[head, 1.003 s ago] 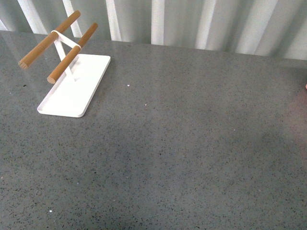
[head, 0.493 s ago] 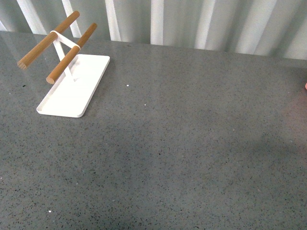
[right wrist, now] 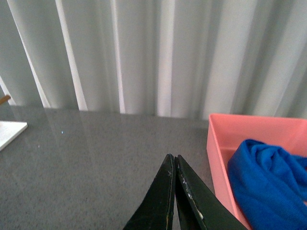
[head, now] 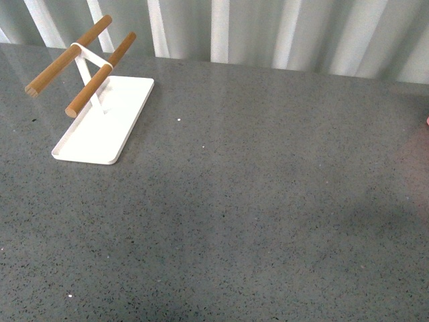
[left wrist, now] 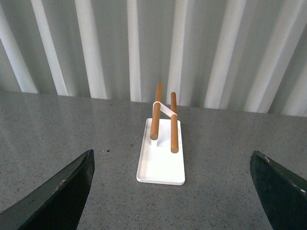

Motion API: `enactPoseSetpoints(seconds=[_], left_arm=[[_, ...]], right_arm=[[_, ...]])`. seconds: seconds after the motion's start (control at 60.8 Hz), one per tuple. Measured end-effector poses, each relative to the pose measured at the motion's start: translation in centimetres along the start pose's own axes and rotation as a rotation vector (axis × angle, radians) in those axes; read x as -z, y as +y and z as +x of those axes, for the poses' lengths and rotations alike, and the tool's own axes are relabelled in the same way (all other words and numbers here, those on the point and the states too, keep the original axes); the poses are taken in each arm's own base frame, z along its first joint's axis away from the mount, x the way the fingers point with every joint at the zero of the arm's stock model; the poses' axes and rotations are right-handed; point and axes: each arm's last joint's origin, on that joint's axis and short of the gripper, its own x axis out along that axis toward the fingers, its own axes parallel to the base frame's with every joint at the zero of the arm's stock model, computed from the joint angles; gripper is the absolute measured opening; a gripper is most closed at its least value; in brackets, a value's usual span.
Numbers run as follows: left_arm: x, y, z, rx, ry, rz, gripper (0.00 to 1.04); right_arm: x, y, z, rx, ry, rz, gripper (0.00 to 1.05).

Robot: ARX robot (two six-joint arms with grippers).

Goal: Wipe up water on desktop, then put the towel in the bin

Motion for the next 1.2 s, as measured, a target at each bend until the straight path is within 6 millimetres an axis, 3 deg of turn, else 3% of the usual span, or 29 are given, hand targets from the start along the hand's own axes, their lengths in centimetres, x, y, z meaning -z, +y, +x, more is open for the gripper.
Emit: enactPoseSetpoints(seconds=[0.296,0.806,1.2], left_arm=[[-0.01,0.00,-0.01,0.000,-0.001,0.000,0.98],[-0.01,0.00,-0.01,0.000,-0.001,0.000,0.98],[-0.01,0.00,-0.01,0.000,-0.001,0.000,0.98]], right_arm=[[-0.19,-0.01,-0.23,0.002,-0.027,0.000,0.03],[-0.18,-0.01,-0.23,0.003,-0.026,0.001,0.99],[-0.18,-0.01,-0.23,0.003,-0.026,0.001,0.98]])
